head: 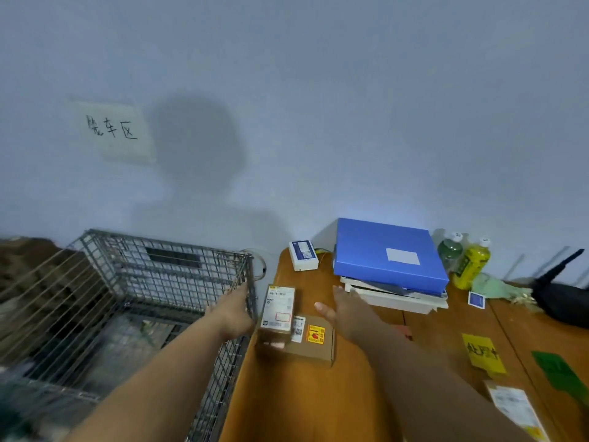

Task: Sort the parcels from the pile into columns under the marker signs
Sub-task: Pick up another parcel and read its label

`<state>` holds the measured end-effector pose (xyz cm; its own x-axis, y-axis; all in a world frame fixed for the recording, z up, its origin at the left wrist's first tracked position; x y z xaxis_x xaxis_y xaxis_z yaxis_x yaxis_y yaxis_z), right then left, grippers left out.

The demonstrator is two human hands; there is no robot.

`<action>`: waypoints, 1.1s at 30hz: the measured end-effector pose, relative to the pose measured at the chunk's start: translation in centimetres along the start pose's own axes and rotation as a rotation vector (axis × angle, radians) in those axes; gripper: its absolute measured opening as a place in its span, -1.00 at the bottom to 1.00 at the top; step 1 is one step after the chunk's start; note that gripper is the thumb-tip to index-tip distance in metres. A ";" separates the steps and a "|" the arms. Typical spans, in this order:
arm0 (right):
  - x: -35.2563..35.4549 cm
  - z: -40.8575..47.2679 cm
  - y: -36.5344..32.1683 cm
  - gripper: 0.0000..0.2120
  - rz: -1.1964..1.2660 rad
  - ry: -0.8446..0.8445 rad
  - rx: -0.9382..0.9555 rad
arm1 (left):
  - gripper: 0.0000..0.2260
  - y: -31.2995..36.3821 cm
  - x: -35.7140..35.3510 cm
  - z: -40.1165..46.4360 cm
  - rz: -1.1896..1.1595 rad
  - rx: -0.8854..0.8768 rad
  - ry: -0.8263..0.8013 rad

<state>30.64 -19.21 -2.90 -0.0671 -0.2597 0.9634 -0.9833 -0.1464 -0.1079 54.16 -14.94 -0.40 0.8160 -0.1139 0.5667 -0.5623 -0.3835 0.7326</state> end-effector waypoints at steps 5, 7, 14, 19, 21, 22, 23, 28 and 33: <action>-6.0 3.8 -3.1 -0.16 0.031 -0.143 0.048 | -0.05 -4.7 -2.6 4.8 -0.033 0.124 -0.033; -8.2 5.4 -4.0 -0.10 0.022 -0.202 0.059 | -0.05 -5.9 -3.6 6.3 -0.052 0.156 -0.058; -14.4 10.0 -5.8 0.11 0.117 -0.233 0.086 | 0.03 -8.8 -6.3 11.3 -0.215 0.228 -0.114; -15.7 10.6 -6.1 0.01 0.232 -0.228 0.103 | -0.24 -9.9 -8.2 13.2 -0.357 0.128 -0.170; -15.9 10.5 -6.0 -0.10 0.292 -0.211 0.096 | -0.33 -9.8 -8.6 12.7 -0.381 0.082 -0.159; -15.8 10.4 -5.8 -0.13 0.333 -0.203 0.088 | -0.29 -9.6 -8.6 12.4 -0.380 0.052 -0.147; -15.5 10.3 -5.7 -0.12 0.366 -0.190 0.079 | -0.27 -9.3 -8.5 12.2 -0.384 0.016 -0.142; -10.1 9.8 -5.2 -0.23 0.441 -0.029 0.092 | -0.27 -5.2 -6.1 11.2 -0.346 -0.126 -0.063; 0.3 7.4 -4.8 -0.33 0.450 0.196 0.174 | -0.21 3.1 -1.7 8.3 -0.319 -0.354 0.054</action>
<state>36.62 -25.65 -3.91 -0.5238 -0.1526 0.8381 -0.8081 -0.2221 -0.5455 52.15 -23.60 -2.20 0.9524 0.0097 0.3046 -0.3037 -0.0549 0.9512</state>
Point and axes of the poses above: each hand's wrist, its own z-axis towards the middle knuckle, its own x-axis out of the back of the hand, y = z × x, the point moved 3 cm from there along z, towards the middle knuckle, and after that the axes turned 15 degrees about -z, right-handed, at the moved point
